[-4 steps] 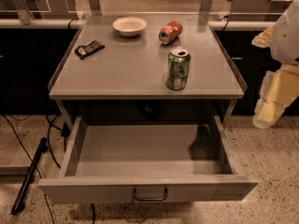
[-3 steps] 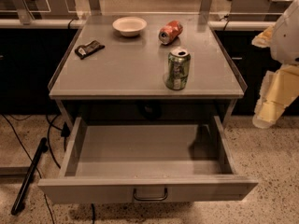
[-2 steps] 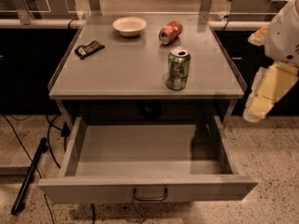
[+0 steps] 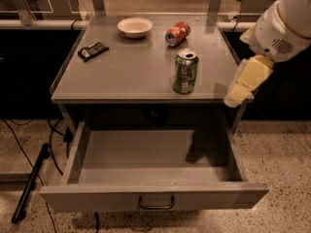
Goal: Place green can into top drawer
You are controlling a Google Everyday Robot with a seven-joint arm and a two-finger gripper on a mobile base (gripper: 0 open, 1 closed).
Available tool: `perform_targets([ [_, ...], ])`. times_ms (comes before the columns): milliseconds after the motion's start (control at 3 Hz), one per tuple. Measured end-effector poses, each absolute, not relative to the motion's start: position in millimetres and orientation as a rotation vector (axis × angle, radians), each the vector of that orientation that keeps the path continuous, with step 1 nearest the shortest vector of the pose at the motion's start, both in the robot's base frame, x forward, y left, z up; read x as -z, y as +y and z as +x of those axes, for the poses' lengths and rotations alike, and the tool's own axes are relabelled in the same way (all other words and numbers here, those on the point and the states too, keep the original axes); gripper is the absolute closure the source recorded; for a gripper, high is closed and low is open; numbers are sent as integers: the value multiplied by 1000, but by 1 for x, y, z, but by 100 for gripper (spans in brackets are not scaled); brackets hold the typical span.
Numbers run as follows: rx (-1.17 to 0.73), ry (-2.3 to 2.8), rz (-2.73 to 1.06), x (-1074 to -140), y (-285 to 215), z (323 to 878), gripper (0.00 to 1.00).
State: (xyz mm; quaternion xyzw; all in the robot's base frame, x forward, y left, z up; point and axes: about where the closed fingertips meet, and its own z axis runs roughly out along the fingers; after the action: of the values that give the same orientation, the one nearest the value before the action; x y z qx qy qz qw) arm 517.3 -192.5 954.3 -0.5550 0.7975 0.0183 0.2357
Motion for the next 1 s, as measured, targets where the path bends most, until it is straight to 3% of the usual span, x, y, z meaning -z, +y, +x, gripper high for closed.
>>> perform_targets([
  [1000, -189, 2154, -1342, -917, -155, 601, 0],
])
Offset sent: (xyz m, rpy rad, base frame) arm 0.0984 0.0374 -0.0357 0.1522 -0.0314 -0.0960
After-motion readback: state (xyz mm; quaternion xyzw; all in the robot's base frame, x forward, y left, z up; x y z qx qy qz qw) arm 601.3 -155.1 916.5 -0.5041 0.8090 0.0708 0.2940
